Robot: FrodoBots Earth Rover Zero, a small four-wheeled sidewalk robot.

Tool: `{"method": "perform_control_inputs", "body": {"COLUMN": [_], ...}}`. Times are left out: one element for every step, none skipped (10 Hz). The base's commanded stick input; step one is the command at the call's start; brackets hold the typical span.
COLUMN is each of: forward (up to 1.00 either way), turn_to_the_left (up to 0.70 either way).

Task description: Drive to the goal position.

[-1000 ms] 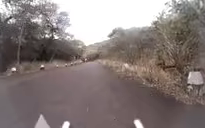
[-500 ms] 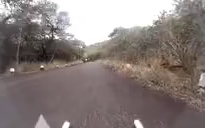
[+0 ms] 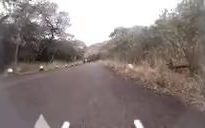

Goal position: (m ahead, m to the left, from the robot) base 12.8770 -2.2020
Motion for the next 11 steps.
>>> {"method": "perform_control_inputs", "body": {"forward": [0.50, 0.50, 0.50, 0.50, 0.50, 0.50, 0.50, 0.50, 0.50, 0.50, 0.50], "turn_to_the_left": [0.00, 0.00, 0.00, 0.00, 0.00, 0.00, 0.00, 0.00, 0.00, 0.00, 0.00]}}
